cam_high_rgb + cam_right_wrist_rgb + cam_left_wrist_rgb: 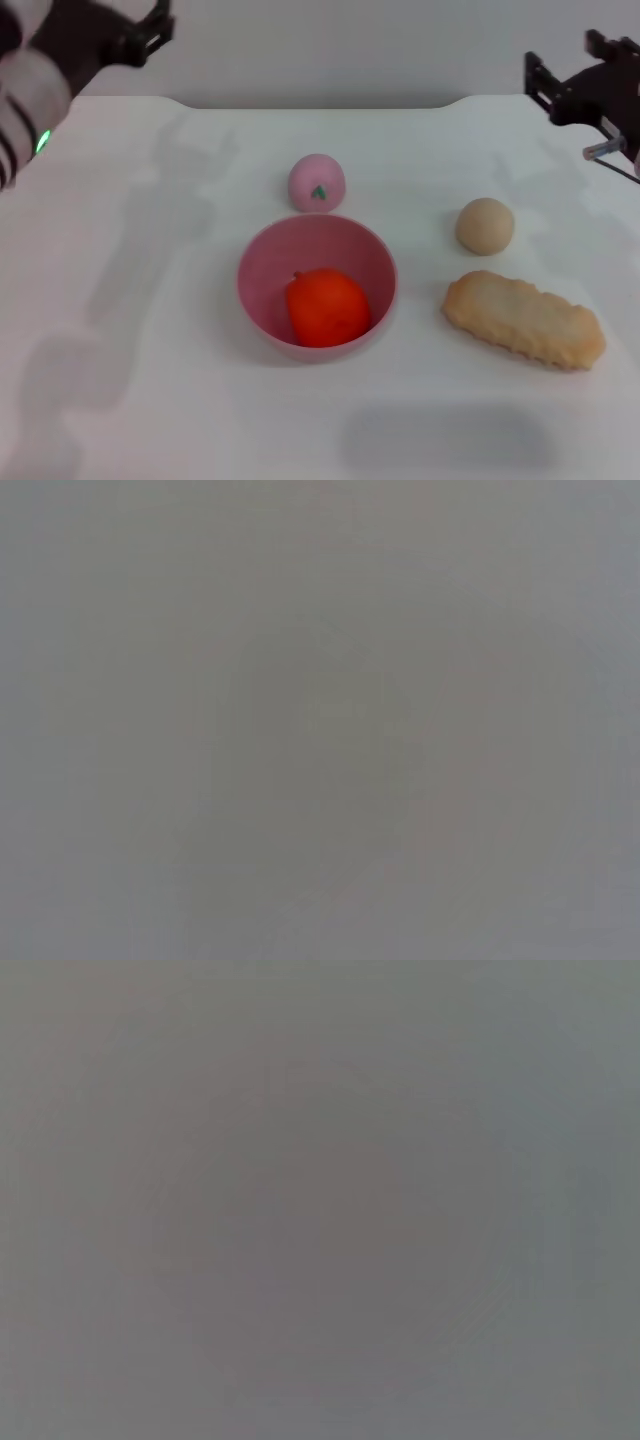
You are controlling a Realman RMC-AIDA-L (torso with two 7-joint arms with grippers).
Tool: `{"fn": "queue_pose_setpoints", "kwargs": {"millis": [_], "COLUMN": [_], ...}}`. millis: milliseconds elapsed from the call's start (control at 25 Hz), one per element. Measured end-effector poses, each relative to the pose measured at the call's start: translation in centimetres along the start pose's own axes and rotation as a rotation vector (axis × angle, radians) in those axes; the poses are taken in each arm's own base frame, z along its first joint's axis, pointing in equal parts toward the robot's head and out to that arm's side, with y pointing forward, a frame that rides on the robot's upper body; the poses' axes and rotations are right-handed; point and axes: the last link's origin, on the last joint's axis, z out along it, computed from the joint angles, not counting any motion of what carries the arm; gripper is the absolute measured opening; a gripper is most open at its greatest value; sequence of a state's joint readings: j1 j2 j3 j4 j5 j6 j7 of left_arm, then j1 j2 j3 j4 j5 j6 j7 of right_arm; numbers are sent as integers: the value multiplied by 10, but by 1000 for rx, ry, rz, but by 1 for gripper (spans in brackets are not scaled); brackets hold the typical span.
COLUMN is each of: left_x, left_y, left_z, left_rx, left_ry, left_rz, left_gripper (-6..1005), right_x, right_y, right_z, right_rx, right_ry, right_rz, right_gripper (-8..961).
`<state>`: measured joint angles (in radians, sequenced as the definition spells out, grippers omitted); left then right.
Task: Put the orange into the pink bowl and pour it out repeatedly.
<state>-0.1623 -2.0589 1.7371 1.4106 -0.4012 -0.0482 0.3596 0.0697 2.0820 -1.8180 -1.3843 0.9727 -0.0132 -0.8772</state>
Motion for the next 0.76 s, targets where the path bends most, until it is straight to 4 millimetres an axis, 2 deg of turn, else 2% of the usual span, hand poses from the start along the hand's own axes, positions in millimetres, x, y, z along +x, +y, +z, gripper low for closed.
{"fn": "queue_pose_setpoints", "kwargs": {"millis": [40,120,160,200,280,400,640,760], "left_x": [-6,-33,-33,-50,-59,-71,-75,-84], "left_y": [-1,-4,-4,-4,-3,-2,-2,-4], "left_z": [-1,-4,-4,-4,-4,-8,-9,-8], "left_rx": [11,52,52,68,73,91,96,103], "left_ry": [6,11,11,2,0,55,74,53], "left_rz": [0,-10,-10,-40,-75,-173,-217,-230], "left_gripper": [800,821,820,819,816,814,814,814], "right_x": [4,14,19,23,27,35,51,59], "right_y": [-1,1,3,6,9,6,2,-1], "right_z": [0,-2,-4,-6,-11,-14,-15,-17], "right_rx": [43,135,181,211,252,259,253,260], "right_ry": [-21,-80,-117,-149,-221,-276,-235,-214], "right_rz": [-7,-34,-49,-59,-21,109,156,154], "right_gripper": [677,677,677,677,677,677,677,677]}}
